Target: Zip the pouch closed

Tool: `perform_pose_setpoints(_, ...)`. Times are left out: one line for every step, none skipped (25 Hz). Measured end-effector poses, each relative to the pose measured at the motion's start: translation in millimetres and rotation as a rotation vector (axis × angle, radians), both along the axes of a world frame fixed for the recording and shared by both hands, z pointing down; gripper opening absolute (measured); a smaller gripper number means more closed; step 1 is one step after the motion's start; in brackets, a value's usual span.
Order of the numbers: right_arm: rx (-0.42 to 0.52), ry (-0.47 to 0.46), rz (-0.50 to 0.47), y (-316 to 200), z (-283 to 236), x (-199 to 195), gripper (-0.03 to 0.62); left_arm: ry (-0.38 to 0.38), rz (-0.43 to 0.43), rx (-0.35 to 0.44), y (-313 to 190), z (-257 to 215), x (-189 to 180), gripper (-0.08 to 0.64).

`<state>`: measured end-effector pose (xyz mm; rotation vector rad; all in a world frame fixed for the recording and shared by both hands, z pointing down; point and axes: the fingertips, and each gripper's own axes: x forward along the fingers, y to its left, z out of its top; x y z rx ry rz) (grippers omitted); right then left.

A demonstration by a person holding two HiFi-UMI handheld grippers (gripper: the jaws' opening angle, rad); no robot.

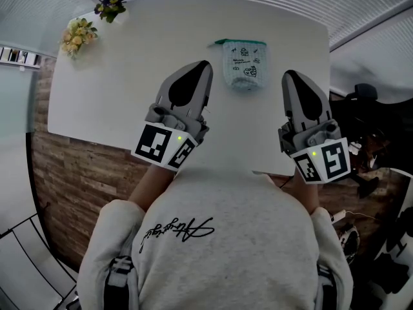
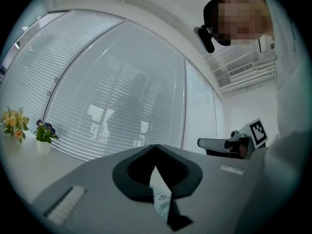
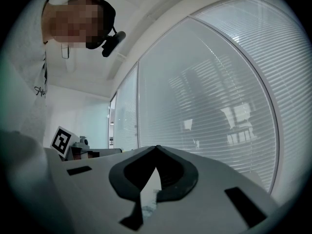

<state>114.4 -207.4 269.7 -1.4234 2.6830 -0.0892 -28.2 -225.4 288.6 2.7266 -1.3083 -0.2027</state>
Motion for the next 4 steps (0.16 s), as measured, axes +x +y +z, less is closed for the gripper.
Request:
perform_pose_setpoints(0.000,0.000,-0.001,-0.1,-0.1,-0.2,0.002,0.001,-0.001,0.000,-0.2,-0.2,-0.3,0.002)
perform_pose_setpoints(0.001,0.000,-0.001,-0.1,-0.2,-0.5,0.002,0.001,-0.001,0.000,-0.5,-0.3,-0.6,0.002)
perform_pose_setpoints(0.002,0.000,-0.002,-0.1,-0.3,-0.9,0.000,0.002,-0.002,-0.001,-0.8,-0.3,-0.8,0.002)
perform_pose_setpoints(0.002,0.000,-0.003,-0.2,-0.4,-1.3,0.000,0.002,-0.003,-0.001,-1.1,-0.3,-1.1,0.002)
